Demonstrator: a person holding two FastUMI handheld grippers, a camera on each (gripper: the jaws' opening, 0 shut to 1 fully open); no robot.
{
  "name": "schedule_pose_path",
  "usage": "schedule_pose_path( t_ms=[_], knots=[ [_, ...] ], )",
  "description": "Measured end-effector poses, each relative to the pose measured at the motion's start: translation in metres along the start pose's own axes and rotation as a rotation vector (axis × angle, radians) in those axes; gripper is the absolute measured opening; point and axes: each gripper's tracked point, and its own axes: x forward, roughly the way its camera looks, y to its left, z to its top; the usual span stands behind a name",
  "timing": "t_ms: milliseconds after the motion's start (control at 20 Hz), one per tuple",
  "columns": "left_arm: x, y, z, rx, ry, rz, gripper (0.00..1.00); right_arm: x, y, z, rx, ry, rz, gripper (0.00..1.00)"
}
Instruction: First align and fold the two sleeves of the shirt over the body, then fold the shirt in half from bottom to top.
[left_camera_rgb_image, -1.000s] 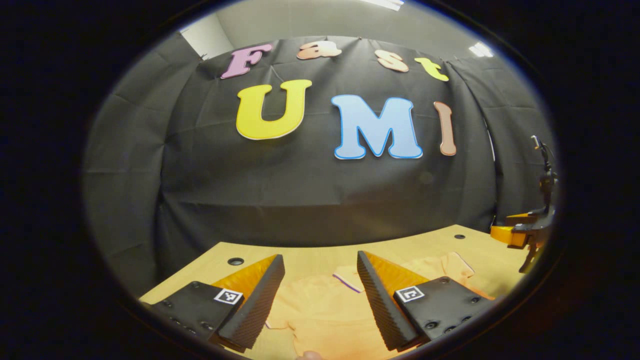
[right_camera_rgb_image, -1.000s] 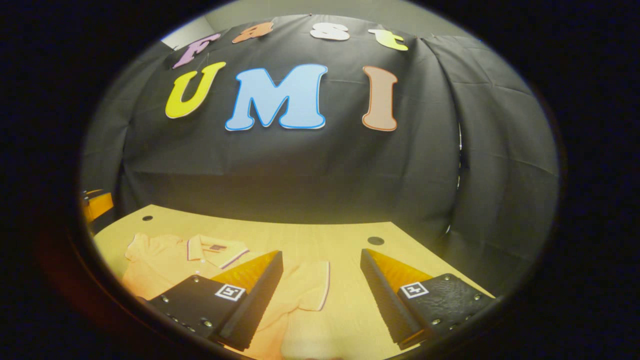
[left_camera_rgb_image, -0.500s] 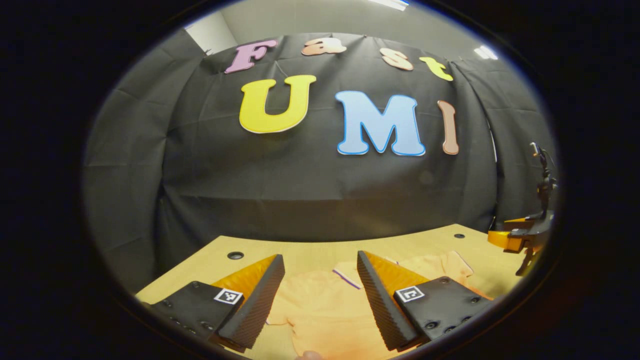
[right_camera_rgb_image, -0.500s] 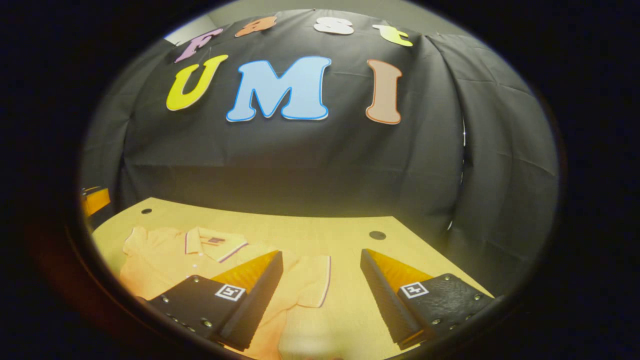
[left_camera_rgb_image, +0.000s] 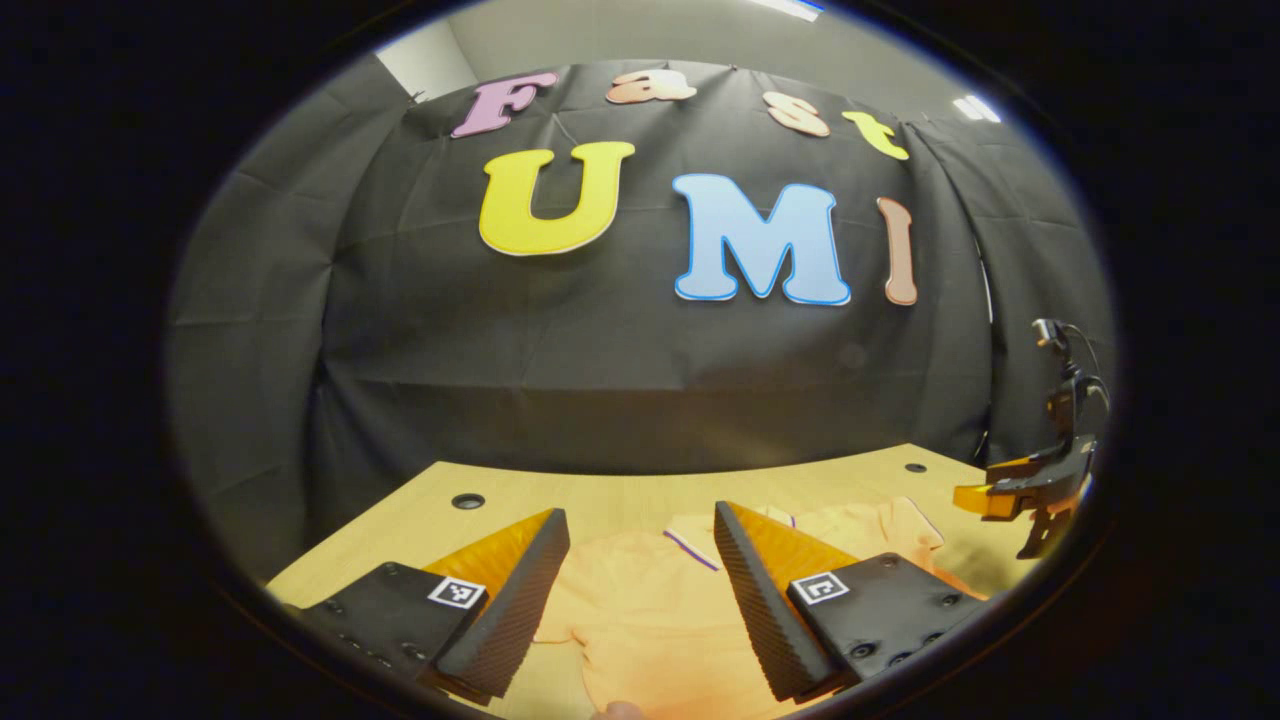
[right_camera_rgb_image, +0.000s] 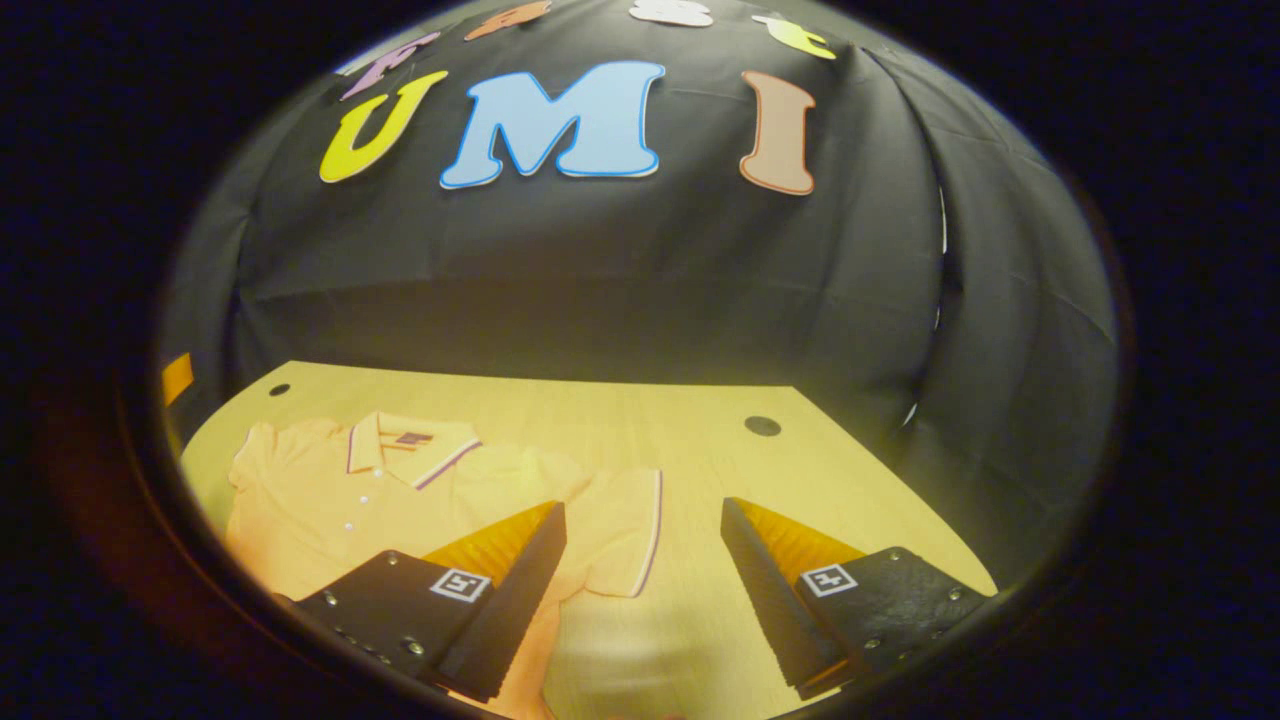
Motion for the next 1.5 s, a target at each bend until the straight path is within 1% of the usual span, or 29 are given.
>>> schedule_pose_path(
  t_ms=[50,450,750,800,850,900,950,1000,1050,1100,1150,1200,1250,1300,1400,1500],
  knots=[
    [0.000,0.000,-0.002,-0.005,0.004,-0.002,0.96,0.002,0.000,-0.004,-0.006,0.018,0.000,0.97],
    [-0.003,0.004,-0.014,-0.020,0.030,0.001,0.94,0.033,0.004,-0.048,-0.036,0.215,0.005,0.97],
    [-0.002,0.013,-0.021,-0.032,0.044,0.011,0.95,0.050,0.006,-0.073,-0.002,0.317,0.031,0.96],
    [-0.002,0.014,-0.020,-0.033,0.044,0.013,0.95,0.053,0.007,-0.072,0.021,0.307,0.045,0.97],
    [-0.002,0.016,-0.020,-0.034,0.044,0.014,0.95,0.052,0.011,-0.074,0.050,0.326,0.066,0.93],
    [-0.002,0.016,-0.021,-0.036,0.044,0.015,0.95,0.052,0.014,-0.075,0.081,0.332,0.085,0.86],
    [-0.002,0.017,-0.022,-0.038,0.045,0.016,0.94,0.054,0.013,-0.074,0.086,0.325,0.091,0.72],
    [-0.002,0.017,-0.023,-0.042,0.046,0.016,0.95,0.051,0.013,-0.073,0.074,0.329,0.099,0.72],
    [-0.002,0.016,-0.024,-0.046,0.048,0.016,0.94,0.053,0.016,-0.074,0.071,0.325,0.108,0.63],
    [-0.001,0.017,-0.025,-0.050,0.050,0.017,0.94,0.052,0.020,-0.074,0.068,0.326,0.120,0.58],
    [-0.001,0.018,-0.027,-0.054,0.052,0.019,0.95,0.051,0.021,-0.074,0.065,0.331,0.118,0.44],
    [-0.001,0.019,-0.027,-0.057,0.055,0.021,0.95,0.052,0.021,-0.074,0.056,0.335,0.111,0.35],
    [-0.002,0.021,-0.028,-0.061,0.058,0.022,0.95,0.051,0.022,-0.074,0.048,0.341,0.104,0.34],
    [-0.002,0.022,-0.028,-0.063,0.060,0.024,0.94,0.051,0.029,-0.071,0.057,0.336,0.130,0.34],
    [-0.003,0.025,-0.030,-0.065,0.062,0.030,0.94,0.052,0.030,-0.072,0.070,0.346,0.125,0.07],
    [-0.004,0.030,-0.032,-0.063,0.064,0.039,0.94,0.051,0.030,-0.071,0.061,0.345,0.118,0.07]
  ],
)
